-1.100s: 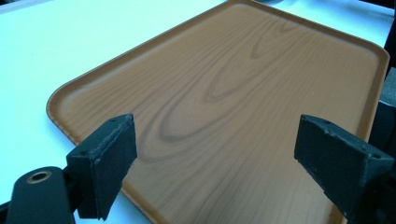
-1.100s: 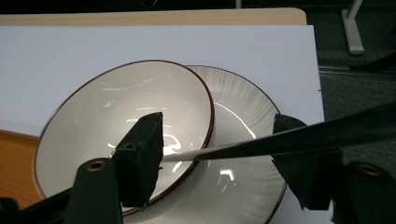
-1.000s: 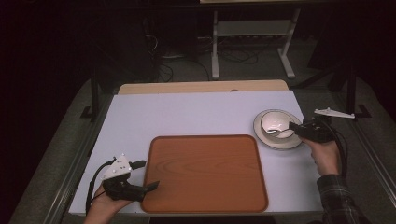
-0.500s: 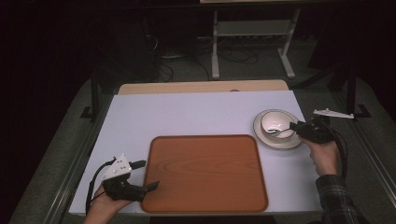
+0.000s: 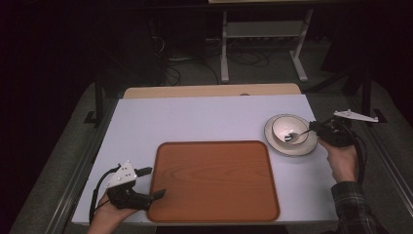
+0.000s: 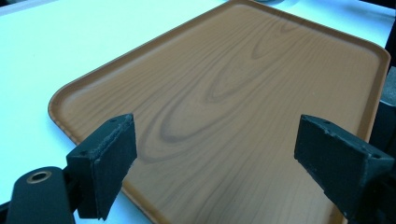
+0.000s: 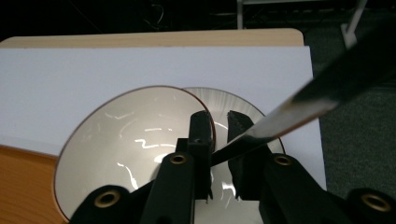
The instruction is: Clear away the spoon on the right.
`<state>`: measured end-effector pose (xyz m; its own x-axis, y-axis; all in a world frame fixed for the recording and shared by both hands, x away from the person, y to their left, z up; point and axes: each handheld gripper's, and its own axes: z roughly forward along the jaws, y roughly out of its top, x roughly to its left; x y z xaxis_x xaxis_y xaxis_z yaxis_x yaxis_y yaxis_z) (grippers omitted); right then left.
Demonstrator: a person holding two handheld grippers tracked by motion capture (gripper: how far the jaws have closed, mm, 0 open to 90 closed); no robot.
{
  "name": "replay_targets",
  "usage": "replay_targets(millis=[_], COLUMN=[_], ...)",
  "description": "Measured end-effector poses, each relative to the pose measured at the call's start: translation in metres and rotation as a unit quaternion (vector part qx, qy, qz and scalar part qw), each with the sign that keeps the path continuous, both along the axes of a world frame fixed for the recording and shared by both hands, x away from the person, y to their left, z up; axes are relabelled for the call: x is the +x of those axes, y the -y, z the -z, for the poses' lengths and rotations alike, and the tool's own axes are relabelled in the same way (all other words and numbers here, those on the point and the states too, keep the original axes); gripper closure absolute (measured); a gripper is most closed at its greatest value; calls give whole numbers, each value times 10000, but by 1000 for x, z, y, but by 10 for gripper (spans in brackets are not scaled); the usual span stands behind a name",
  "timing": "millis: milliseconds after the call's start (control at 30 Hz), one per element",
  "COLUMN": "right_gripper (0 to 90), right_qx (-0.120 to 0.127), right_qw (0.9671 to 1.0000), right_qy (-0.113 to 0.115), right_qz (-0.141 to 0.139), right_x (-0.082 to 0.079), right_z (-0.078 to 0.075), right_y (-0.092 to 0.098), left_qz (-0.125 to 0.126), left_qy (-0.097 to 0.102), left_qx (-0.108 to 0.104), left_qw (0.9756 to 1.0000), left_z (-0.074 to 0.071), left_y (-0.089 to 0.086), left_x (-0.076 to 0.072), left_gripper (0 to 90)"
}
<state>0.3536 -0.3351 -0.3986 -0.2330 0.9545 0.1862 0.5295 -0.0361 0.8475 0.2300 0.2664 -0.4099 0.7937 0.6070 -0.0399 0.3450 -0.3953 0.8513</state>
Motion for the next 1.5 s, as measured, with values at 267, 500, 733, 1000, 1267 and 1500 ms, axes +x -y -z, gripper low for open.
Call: replay_targets(millis=[267,500,733,1000,1267,1500], right_gripper=[880,883,884,884,884,884], right_qx=[-151,-264,-361,-377,-358,-302], right_qw=[9994,9985,9977,9969,9958,9935], right_qy=[242,323,381,488,611,698], right_qz=[-215,-342,-418,-489,-582,-845], right_x=[1,5,3,-4,-13,-22], right_z=[-15,-23,-29,-39,-51,-64], right_y=[-9,-16,-18,-14,-10,-16], left_qz=[-6,-11,-10,-16,-67,-55], left_qy=[2,2,6,6,28,45], left_qx=[-13,-9,-7,7,91,49], left_qw=[10000,10000,10000,10000,9999,10000], left_z=[0,0,0,1,1,1], left_y=[0,-1,-1,-1,0,0], left_x=[0,0,0,0,1,1], left_gripper=[127,127,127,127,124,124])
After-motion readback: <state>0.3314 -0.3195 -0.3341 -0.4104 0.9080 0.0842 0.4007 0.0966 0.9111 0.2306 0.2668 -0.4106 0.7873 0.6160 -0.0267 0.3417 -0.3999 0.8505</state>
